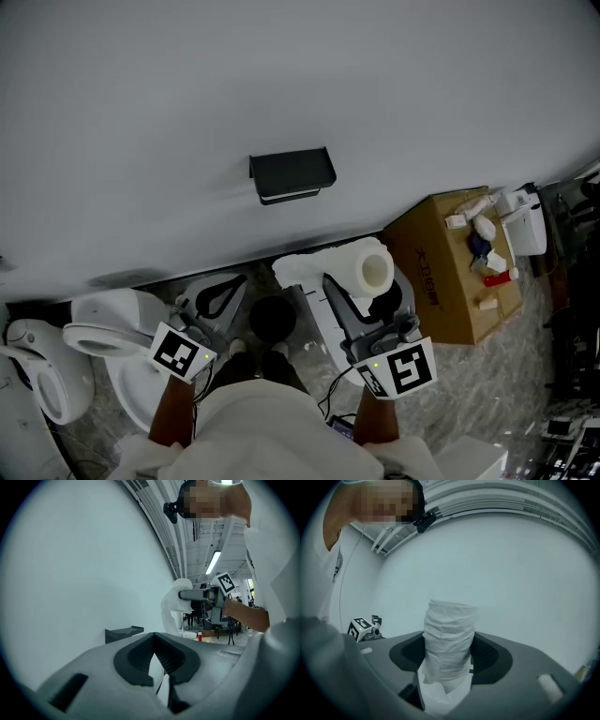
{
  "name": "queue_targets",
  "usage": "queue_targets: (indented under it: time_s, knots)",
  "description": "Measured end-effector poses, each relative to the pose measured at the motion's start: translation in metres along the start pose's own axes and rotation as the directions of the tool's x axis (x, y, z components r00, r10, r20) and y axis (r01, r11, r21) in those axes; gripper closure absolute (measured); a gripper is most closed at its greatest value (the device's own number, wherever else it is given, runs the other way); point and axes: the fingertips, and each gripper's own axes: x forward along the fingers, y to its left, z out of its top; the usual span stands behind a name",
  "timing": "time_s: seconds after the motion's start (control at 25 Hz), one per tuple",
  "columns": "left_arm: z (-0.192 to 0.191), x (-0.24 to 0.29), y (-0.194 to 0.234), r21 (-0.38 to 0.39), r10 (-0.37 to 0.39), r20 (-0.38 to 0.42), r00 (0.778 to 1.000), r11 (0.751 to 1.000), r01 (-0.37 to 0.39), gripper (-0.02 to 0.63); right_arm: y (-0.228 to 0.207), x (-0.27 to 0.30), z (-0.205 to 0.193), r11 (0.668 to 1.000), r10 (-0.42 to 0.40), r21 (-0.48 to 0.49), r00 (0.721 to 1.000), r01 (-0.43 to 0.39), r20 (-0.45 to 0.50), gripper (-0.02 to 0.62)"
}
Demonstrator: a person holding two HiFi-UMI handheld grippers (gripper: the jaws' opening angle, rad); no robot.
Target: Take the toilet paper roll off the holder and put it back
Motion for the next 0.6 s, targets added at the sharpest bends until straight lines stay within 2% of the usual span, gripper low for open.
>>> queue_targets:
  time_s: [0.6]
  knots:
    - [-0.014, -0.004, 0.006, 0.006, 0.007, -0.048, 0.999, 1.000, -0.007, 0.607, 0.002, 0.007, -0.001, 1.000, 0.017, -0.017, 1.000, -0.017, 0.006, 0.311]
